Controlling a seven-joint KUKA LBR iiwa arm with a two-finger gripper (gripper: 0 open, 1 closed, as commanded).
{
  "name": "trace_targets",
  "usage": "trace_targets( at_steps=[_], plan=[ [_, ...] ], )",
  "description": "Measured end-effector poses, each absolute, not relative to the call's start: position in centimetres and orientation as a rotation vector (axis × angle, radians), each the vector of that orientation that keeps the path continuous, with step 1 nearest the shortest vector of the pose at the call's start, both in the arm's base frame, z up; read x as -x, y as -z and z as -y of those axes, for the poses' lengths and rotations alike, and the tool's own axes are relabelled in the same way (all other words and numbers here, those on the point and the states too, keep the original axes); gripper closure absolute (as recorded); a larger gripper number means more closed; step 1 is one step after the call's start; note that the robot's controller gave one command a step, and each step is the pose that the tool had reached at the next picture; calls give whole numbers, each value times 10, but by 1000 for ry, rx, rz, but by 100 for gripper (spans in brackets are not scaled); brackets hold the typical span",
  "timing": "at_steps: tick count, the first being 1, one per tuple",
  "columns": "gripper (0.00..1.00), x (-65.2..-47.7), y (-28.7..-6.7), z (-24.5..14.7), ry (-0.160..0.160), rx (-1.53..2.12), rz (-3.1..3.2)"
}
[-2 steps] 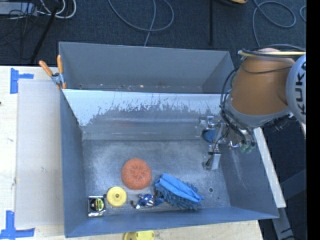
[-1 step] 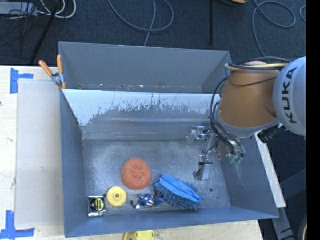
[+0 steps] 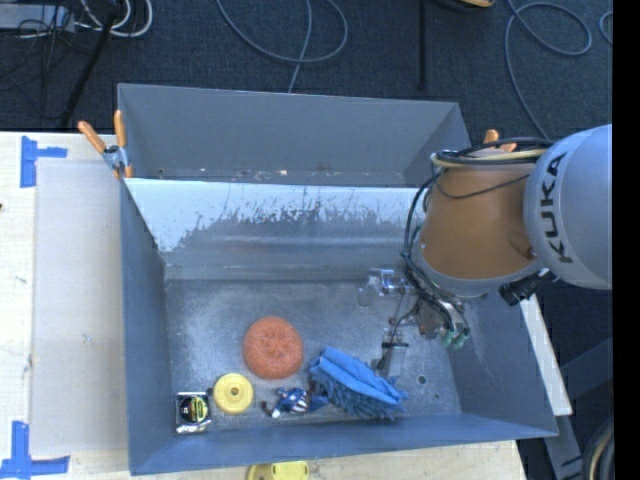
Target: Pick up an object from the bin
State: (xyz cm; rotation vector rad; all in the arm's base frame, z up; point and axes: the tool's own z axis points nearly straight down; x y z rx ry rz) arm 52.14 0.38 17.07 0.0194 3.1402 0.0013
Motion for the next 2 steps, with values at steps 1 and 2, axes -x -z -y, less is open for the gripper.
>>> trace_targets(
  at_steps=[1,2],
  plan=[
    [0,-500,-126,-33,-1,-86,-3140],
    [0,-481,-99,-47,0,34,-3145]
  ],
)
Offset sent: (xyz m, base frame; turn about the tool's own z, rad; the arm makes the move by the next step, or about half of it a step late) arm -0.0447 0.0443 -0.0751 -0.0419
